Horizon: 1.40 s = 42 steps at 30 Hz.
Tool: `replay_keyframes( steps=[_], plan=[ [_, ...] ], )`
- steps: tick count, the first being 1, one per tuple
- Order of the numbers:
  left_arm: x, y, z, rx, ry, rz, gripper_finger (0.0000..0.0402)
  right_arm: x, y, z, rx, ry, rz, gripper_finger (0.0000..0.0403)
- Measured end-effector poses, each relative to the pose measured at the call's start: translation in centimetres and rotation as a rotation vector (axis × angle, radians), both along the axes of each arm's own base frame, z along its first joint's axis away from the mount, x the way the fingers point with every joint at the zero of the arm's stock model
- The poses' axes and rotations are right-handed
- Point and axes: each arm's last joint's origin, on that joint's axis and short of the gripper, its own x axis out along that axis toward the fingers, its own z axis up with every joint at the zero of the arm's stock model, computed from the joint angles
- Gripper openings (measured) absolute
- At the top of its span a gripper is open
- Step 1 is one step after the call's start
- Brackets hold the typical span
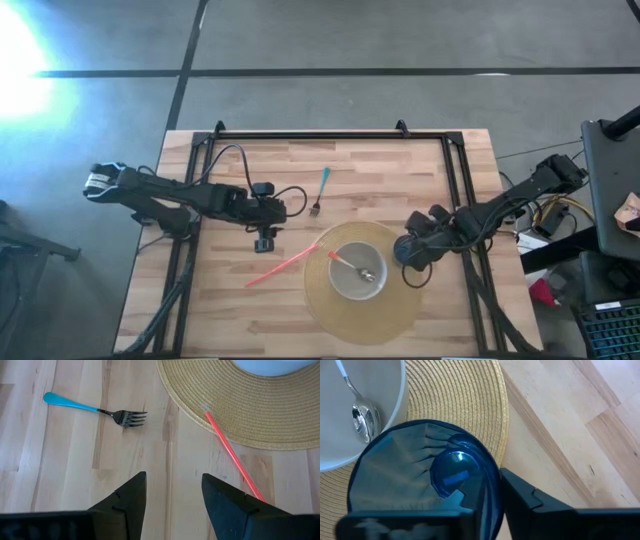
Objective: Pick & Place Utensil
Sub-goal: Put the blue cup on the yellow mat, then put the orange straw into the blue cup
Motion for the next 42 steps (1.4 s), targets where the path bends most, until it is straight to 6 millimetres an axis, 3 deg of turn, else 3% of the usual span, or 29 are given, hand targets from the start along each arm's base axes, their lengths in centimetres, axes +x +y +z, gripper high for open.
replay_keyframes(
  steps=[7, 15, 35, 42],
  plan=[
    [0.0, 0.0, 0.0, 0.000, 0.000, 0.000, 0.0183, 0.1, 0.0, 0.3, 0.009, -0.007, 0.003, 0.0117],
    [0.0, 0.0, 0.0, -0.020, -0.005, 0.028, 0.0183, 0.1, 0.2, 1.4, 0.044, -0.026, 0.035, 0.0148],
    [0.0, -0.3, 0.1, -0.025, -0.005, 0.025, 0.0181, -1.9, -0.9, 4.5, 0.105, -0.189, 0.055, 0.0127],
    [0.3, -1.8, 2.1, -0.035, -0.058, -0.033, 0.0181, -2.9, -1.5, 5.6, 0.113, -0.271, 0.044, 0.0116]
  ],
)
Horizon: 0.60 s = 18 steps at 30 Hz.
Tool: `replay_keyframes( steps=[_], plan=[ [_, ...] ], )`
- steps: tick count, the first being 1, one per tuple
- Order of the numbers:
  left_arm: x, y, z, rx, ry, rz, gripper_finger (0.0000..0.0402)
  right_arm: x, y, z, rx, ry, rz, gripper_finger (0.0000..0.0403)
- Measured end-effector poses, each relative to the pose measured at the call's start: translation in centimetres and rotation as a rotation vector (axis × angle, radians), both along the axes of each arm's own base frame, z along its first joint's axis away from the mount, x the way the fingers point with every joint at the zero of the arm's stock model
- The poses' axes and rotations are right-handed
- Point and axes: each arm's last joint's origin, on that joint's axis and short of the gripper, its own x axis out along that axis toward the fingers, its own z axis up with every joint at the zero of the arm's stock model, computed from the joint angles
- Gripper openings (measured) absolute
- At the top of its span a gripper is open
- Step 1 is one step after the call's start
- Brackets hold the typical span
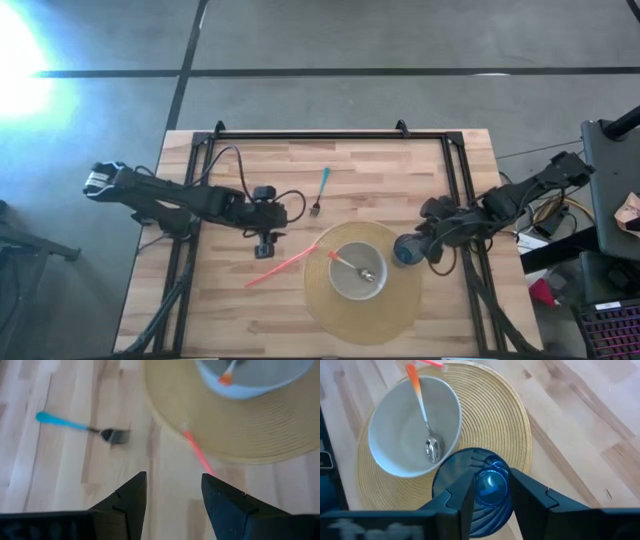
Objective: Pick & Place Utensil
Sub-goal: Put the orange straw into the blue cup
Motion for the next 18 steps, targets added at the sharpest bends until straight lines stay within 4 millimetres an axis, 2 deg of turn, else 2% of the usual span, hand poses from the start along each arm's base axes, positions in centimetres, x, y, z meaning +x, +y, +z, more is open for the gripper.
replay_keyframes(
  steps=[4, 9, 14, 18],
  plan=[
    [0.0, -1.0, 0.9, -0.023, -0.021, -0.018, 0.0181, -0.3, -0.2, 0.3, -0.012, -0.027, -0.010, 0.0110],
    [0.0, -2.0, 1.1, -0.053, 0.016, 0.001, 0.0181, -0.4, -0.4, 0.4, -0.025, -0.045, -0.023, 0.0101],
    [0.3, -2.4, 0.4, -0.103, 0.065, 0.077, 0.0181, -0.4, -0.4, 0.5, -0.032, -0.052, -0.029, 0.0092],
    [0.5, -2.9, -0.9, -0.131, 0.148, 0.156, 0.0181, -0.4, -0.5, 0.5, -0.052, -0.058, -0.030, 0.0085]
  ],
)
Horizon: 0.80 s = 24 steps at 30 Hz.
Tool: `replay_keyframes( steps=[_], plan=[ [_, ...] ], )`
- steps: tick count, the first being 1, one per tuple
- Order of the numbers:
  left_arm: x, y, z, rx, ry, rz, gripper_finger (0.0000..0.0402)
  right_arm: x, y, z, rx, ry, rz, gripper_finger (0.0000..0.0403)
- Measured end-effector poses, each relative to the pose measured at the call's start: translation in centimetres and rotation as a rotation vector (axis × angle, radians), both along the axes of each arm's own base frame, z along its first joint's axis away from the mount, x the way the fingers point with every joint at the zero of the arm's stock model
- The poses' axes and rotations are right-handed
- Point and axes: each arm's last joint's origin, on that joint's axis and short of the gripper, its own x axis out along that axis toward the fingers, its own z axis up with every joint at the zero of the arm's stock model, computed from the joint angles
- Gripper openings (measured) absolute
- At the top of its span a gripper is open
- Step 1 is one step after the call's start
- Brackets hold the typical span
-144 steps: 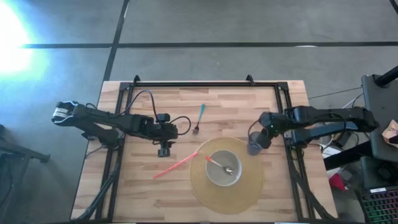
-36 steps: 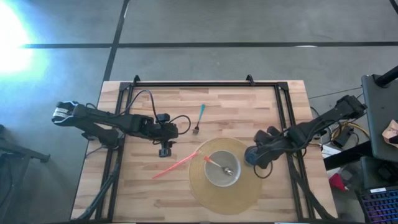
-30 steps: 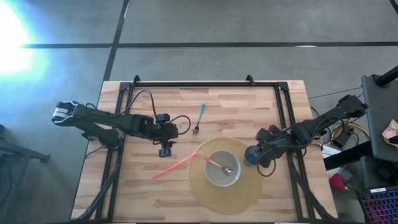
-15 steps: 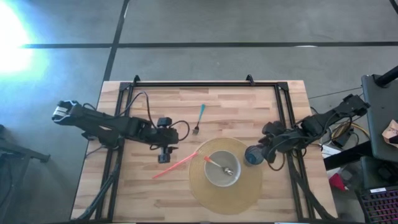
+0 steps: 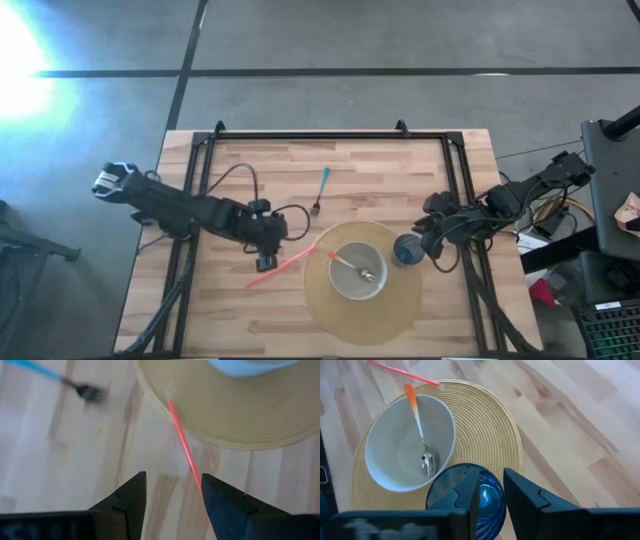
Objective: Pick & Place Utensil
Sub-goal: Put the orange straw into the blue cup
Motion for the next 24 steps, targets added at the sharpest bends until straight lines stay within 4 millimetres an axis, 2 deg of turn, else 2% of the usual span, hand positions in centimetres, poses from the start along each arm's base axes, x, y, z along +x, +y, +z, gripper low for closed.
replay_keyframes(
  steps=[12, 24],
  plan=[
    [1.7, -1.5, -3.6, -0.072, 0.123, 0.189, 0.0181, 0.0, 0.0, 0.0, -0.020, 0.000, 0.014, 0.0083],
    [2.7, -1.9, -5.8, -0.122, 0.200, 0.304, 0.0181, 0.0, -0.1, 0.0, -0.034, -0.006, 0.004, 0.0085]
  ],
)
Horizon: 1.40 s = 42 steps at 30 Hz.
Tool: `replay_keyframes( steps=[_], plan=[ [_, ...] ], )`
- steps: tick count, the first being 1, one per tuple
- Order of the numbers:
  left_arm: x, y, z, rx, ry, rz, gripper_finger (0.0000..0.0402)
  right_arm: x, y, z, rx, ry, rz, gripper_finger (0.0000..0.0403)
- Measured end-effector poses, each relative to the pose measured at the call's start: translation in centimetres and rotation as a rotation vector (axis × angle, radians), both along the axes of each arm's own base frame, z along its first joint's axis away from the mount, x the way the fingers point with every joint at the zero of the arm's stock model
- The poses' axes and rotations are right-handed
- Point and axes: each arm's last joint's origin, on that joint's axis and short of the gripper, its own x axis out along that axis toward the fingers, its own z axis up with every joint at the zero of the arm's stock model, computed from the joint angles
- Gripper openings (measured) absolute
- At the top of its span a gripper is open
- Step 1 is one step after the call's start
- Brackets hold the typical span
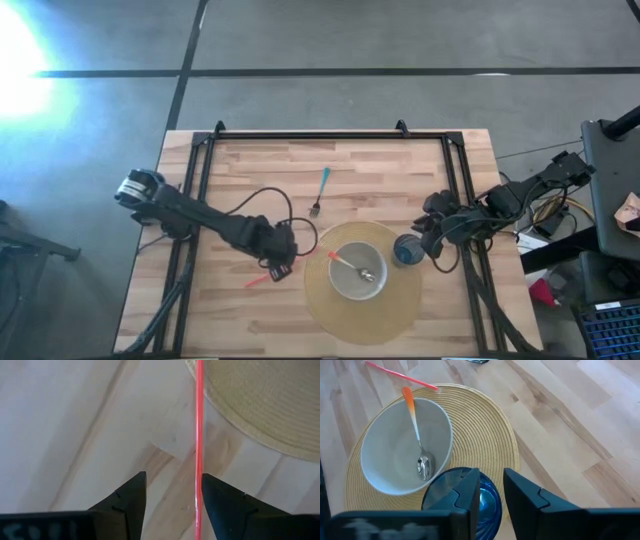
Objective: Pick & Place Utensil
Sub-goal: Put the orange straw into the blue cup
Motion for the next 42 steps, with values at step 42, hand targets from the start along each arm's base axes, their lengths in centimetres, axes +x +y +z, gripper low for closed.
replay_keyframes(
  steps=[42],
  plan=[
    [2.7, -1.2, -6.0, -0.042, 0.111, -0.013, 0.0177, 0.0, -0.1, 0.0, -0.026, -0.007, -0.006, 0.0068]
  ],
)
